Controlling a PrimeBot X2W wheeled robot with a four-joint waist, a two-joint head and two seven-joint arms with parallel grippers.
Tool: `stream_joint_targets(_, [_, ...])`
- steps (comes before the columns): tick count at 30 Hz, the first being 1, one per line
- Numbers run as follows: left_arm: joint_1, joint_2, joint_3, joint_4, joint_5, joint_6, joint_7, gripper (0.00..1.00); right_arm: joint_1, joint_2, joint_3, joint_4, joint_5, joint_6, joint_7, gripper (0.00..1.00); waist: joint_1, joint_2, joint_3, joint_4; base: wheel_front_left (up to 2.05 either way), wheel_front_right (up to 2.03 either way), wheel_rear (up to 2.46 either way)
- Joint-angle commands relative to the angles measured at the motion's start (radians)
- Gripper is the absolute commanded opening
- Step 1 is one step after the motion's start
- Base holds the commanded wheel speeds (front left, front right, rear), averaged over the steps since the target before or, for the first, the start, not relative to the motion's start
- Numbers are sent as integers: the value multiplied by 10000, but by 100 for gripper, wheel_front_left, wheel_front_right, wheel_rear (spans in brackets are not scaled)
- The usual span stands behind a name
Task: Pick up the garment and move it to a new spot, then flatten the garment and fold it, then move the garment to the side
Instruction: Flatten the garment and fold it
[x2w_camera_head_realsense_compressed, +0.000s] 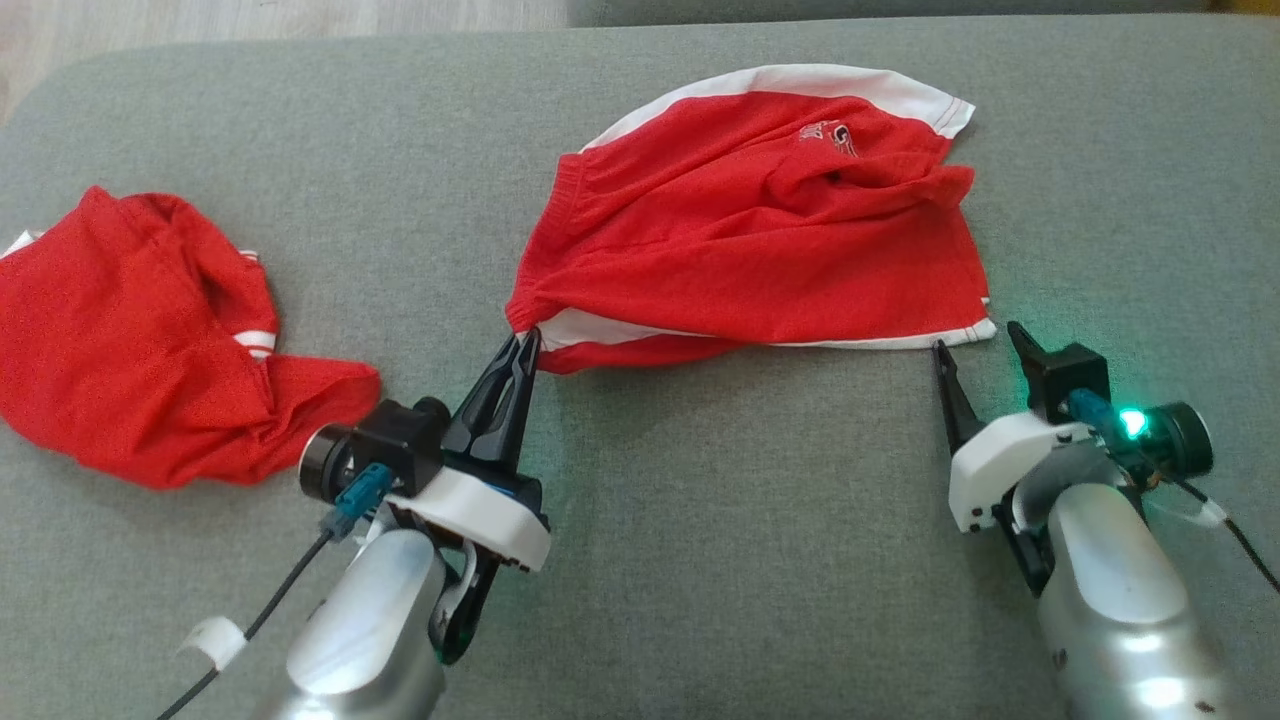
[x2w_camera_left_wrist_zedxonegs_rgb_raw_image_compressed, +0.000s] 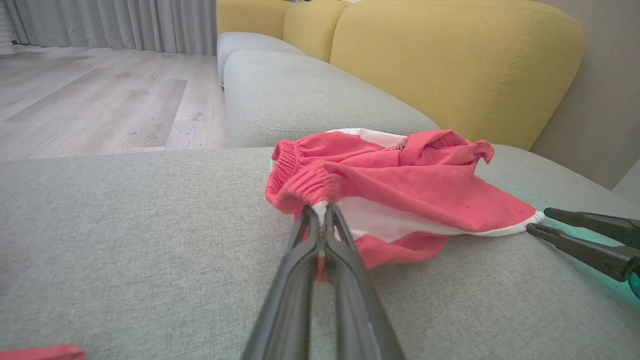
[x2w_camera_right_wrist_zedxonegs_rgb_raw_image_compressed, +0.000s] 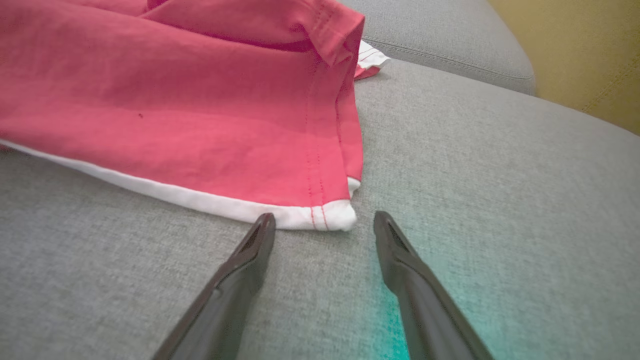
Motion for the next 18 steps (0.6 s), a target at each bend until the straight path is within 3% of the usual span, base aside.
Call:
stream_joint_targets(1, [-296, 104, 297, -299, -50, 40, -109, 0, -449, -33, 244, -104, -122, 73, -66, 100, 0, -1, 16, -9, 0, 0, 0])
stream_joint_targets(9, [-374, 133, 218, -282, -72, 19, -115, 0, -786, -25, 220, 493, -313, 73, -171, 100, 0, -1, 78, 16, 0, 0, 0])
stream_joint_targets(10, [-391, 136, 200, -264, -82, 17, -116, 0, -848, -22, 217, 653, -302, 73, -190, 97, 0, -1, 81, 23, 0, 0, 0])
stream_joint_targets(11, [-398, 138, 191, -250, -88, 16, -116, 0, -876, -21, 221, 723, -304, 73, -209, 85, 0, -1, 81, 24, 0, 0, 0])
stream_joint_targets(12, [-398, 138, 191, -250, -88, 16, -116, 0, -876, -21, 221, 723, -304, 73, -209, 85, 0, -1, 81, 24, 0, 0, 0])
stream_joint_targets(15, [-413, 150, 165, -198, -108, 17, -117, 0, -960, -17, 249, 920, -309, 73, -273, 27, 0, -1, 62, 13, 0, 0, 0])
stream_joint_targets(16, [-415, 154, 160, -178, -118, 19, -117, 0, -984, -16, 265, 977, -314, 73, -301, 0, 0, -1, 50, 4, 0, 0, 0])
stream_joint_targets(18, [-409, 158, 149, -143, -136, 30, -117, 0, -1025, -14, 301, 1079, -331, 73, -357, 0, 0, -1, 14, -21, 0, 0, 0])
